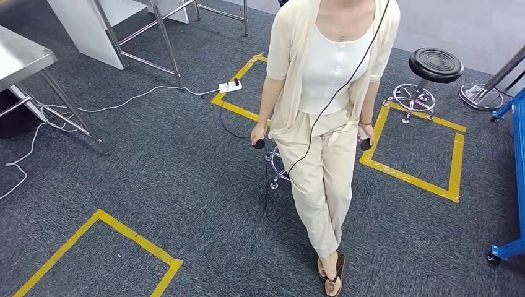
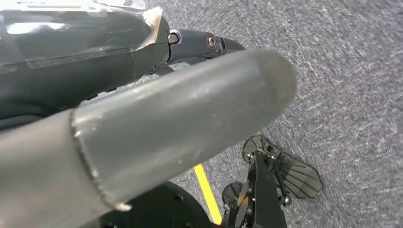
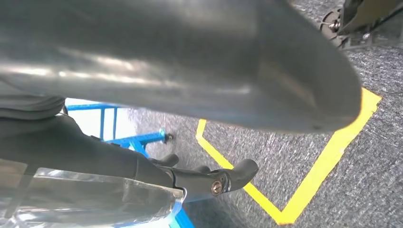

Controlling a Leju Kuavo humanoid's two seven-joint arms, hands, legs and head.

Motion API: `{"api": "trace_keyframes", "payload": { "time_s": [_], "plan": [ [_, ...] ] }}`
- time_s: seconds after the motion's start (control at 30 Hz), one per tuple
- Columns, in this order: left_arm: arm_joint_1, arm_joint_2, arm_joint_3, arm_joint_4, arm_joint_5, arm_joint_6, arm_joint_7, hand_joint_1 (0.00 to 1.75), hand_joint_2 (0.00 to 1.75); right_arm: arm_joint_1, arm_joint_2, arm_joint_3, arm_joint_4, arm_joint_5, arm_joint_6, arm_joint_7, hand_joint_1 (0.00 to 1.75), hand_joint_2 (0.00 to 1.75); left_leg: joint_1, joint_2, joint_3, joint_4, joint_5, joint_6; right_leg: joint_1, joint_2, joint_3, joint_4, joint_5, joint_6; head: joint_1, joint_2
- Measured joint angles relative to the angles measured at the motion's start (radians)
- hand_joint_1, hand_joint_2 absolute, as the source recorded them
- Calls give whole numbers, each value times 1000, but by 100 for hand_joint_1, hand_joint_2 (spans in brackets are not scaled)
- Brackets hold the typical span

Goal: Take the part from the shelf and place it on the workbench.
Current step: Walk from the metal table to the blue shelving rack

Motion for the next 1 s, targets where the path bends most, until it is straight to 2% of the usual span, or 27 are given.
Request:
{"api": "trace_keyframes", "payload": {
  "time_s": [0.03,0.07,0.1,0.13,0.17,0.2,0.23,0.27,0.3,0.33,0.37,0.4,0.47,0.5,0.53,0.6,0.63,0.7,0.73,0.77,0.8,0.83,0.87,0.9,0.93,0.97,1.0],
  "plan": [
    [0,0,0,0,0,0,0,0,0,-1,1,0,0,0,0,0,0,0,-2,9,3,1,-3,-7,4,-5,3,-10,5,-8,-1,0],
    [-2,0,0,0,0,0,1,0,0,-1,2,0,0,1,1,0,0,0,-1,19,7,1,-4,-13,8,7,-1,-10,8,-17,-3,0],
    [-4,0,0,0,0,0,1,0,0,0,2,0,0,1,1,1,0,0,2,22,9,2,-7,-20,3,19,-3,-11,10,-26,-5,0],
    [-5,0,0,0,0,0,1,0,0,0,2,0,0,1,2,1,0,0,6,9,8,10,-17,-26,0,31,-4,-12,13,-35,-7,0],
    [-6,-1,0,0,0,0,1,0,0,0,1,0,0,1,2,2,0,0,9,-16,0,34,-38,-31,-3,42,-3,-14,16,-44,-9,0],
    [-5,-1,0,0,0,0,1,0,0,-1,1,0,0,1,2,2,0,0,12,-47,-19,80,-69,-34,-6,53,-2,-15,20,-53,-11,0],
    [-4,-1,0,0,0,0,1,0,0,-1,2,0,0,1,2,2,0,0,12,-77,-48,146,-107,-35,-2,64,-5,-15,22,-59,-13,0],
    [-3,-1,0,0,0,0,2,0,0,-1,3,0,0,2,3,3,0,0,12,-92,-81,216,-140,-34,2,76,-8,-15,24,-64,-13,0],
    [-2,0,0,0,0,0,2,0,0,0,4,0,0,2,3,3,0,0,12,-99,-109,271,-159,-32,5,90,-11,-14,26,-66,-13,0],
    [0,0,0,0,0,0,2,0,0,1,4,0,0,2,3,4,0,0,12,-101,-123,295,-158,-30,8,105,-12,-14,27,-67,-13,0],
    [0,0,0,0,0,0,3,0,0,2,4,0,0,2,4,5,0,0,12,-103,-118,278,-136,-27,10,119,-12,-13,28,-67,-13,0],
    [0,0,0,0,0,0,3,0,0,4,4,0,0,2,4,6,0,0,12,-110,-95,226,-100,-24,10,133,-12,-12,29,-66,-13,0],
    [0,0,0,0,0,0,3,0,0,4,5,0,0,2,4,6,0,0,13,-148,-36,95,-35,-16,13,158,-13,-7,30,-62,-13,0],
    [0,0,0,0,0,0,3,0,0,3,5,0,0,2,4,6,0,0,13,-163,-18,51,-20,-13,15,168,-17,-5,32,-58,-13,0],
    [0,0,0,0,0,0,3,0,0,3,5,0,0,2,5,6,0,0,10,-171,-10,31,-16,-10,16,178,-21,-4,34,-52,-12,0],
    [-1,0,0,0,0,0,3,0,0,5,5,0,0,1,5,6,0,0,4,-153,-11,24,-11,1,15,193,-32,-4,41,-39,-12,0],
    [-2,-1,0,0,0,0,3,0,0,8,5,0,0,1,5,6,0,0,3,-142,-10,19,-6,10,15,186,-40,3,39,-34,-12,0],
    [-2,-1,0,0,0,0,3,0,0,8,5,0,0,0,5,6,0,0,4,-116,-13,8,6,25,16,143,-78,65,7,-36,-7,0],
    [-1,-1,0,0,0,0,3,0,0,7,5,0,0,0,5,6,0,0,1,-103,-14,7,8,29,14,116,-108,127,-23,-40,-5,0],
    [0,-1,0,0,0,0,3,0,0,6,5,0,0,0,5,6,0,0,0,-88,-17,7,8,30,12,101,-142,198,-55,-41,-2,0],
    [2,-1,0,0,0,0,3,0,0,6,5,0,0,-1,5,6,0,0,-2,-72,-19,8,8,31,10,93,-169,259,-78,-39,-1,0],
    [3,-1,0,0,0,0,3,0,0,7,5,0,0,-1,5,6,0,0,-2,-57,-20,8,8,31,8,89,-181,293,-89,-34,0,0],
    [3,-1,0,0,0,0,3,0,0,9,5,0,0,-1,5,6,0,0,-2,-43,-20,8,8,30,5,85,-171,285,-83,-25,0,0],
    [2,-1,0,0,0,0,3,0,0,10,4,0,0,-1,5,6,0,0,-2,-31,-19,8,7,28,3,76,-138,235,-65,-15,0,0],
    [2,-1,0,0,0,0,3,0,0,10,3,0,0,-1,5,6,0,0,-2,-19,-17,9,5,25,0,55,-90,158,-41,-6,1,0],
    [2,-1,0,0,0,0,3,0,0,9,4,0,0,-1,5,6,0,0,-5,-9,-14,10,2,20,0,27,-48,86,-21,-3,1,0],
    [2,-1,0,0,-1,0,3,0,0,7,4,0,0,-1,5,6,0,0,-7,1,-11,11,-2,14,1,6,-17,32,-7,-5,0,0]
  ]
}}
